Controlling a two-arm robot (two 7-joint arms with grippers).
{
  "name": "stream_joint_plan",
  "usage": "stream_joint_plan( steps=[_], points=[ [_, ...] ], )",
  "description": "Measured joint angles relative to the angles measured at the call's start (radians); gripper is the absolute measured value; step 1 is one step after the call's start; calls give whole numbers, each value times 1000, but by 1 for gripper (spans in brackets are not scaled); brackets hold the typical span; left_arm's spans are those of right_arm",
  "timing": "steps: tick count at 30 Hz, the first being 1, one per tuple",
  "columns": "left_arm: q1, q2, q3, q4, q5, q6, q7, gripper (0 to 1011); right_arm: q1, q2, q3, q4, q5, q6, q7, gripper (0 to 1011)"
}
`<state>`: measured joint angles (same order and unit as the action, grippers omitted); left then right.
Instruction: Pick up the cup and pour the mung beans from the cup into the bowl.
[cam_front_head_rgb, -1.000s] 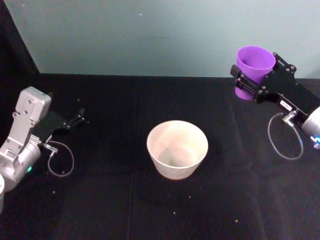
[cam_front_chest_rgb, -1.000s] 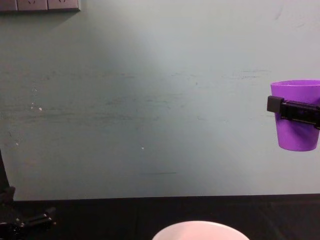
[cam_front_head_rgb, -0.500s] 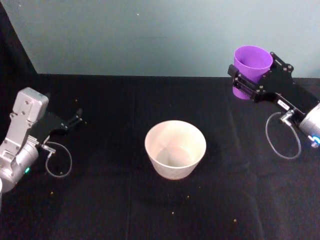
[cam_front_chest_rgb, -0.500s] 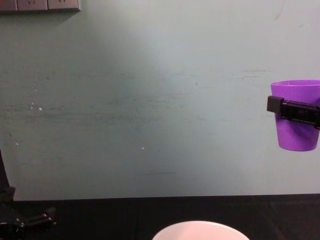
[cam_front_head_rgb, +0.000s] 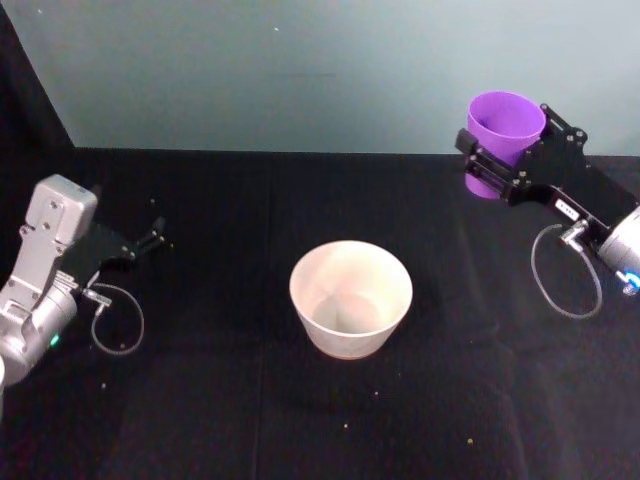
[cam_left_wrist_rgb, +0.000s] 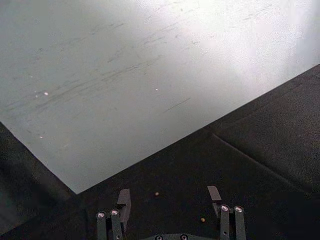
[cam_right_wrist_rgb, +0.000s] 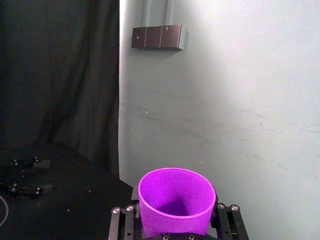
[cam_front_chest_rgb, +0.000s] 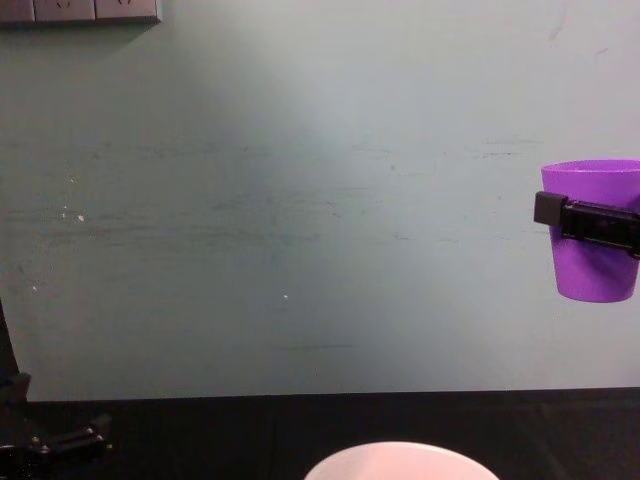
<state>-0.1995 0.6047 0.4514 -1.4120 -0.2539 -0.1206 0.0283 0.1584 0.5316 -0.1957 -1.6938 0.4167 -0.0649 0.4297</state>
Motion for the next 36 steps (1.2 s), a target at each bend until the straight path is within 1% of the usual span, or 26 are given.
stream_joint_plan(
  steps=[36],
  points=[
    [0,0,0,0,0,0,0,1000,0,0,0,0,0,0,0,754]
  ],
)
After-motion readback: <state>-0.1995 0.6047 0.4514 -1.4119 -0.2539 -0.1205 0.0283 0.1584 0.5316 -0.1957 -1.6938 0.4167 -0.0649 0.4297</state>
